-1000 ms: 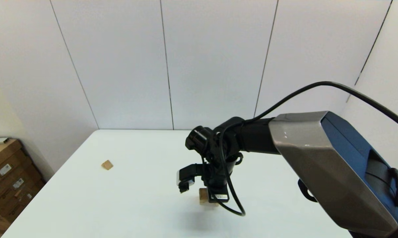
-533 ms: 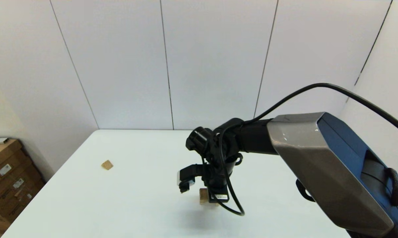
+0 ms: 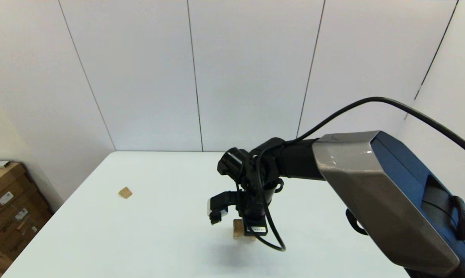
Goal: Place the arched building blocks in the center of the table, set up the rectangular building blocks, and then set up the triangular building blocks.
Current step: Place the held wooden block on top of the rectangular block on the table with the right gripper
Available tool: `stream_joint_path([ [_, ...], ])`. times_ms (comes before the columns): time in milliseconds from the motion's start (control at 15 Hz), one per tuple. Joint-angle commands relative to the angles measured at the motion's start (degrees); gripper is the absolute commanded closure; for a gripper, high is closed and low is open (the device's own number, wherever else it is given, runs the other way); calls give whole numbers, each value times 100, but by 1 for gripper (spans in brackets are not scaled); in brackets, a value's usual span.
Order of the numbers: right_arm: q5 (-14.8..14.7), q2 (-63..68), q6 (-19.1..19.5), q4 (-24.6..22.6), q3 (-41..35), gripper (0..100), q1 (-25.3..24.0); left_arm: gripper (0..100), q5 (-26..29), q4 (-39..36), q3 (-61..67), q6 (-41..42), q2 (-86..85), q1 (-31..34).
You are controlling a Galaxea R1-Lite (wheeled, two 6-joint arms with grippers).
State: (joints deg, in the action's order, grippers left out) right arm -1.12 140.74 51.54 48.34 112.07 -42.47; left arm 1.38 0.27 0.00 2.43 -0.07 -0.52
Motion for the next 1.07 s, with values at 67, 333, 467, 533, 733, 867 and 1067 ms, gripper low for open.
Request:
stream_joint_path([
  [67, -11, 6, 31, -8, -1, 100, 2, 0, 3, 0, 0, 4, 7, 0],
  [333, -11, 15, 31, -8, -1, 100, 2, 0, 3, 0, 0, 4, 7, 0],
  [467, -11, 15, 31, -8, -1, 100, 2, 0, 3, 0, 0, 4, 7, 0],
  [533, -11, 15, 31, -8, -1, 100, 2, 0, 3, 0, 0, 4, 7, 0],
  [733, -20, 15, 31, 0, -1, 0, 2, 0, 3, 0, 0, 4, 7, 0],
  [867, -20, 15, 31, 0, -1, 0, 2, 0, 3, 0, 0, 4, 7, 0],
  [1067, -11, 15, 31, -8, -1, 0, 2, 0, 3, 0, 0, 4, 7, 0],
])
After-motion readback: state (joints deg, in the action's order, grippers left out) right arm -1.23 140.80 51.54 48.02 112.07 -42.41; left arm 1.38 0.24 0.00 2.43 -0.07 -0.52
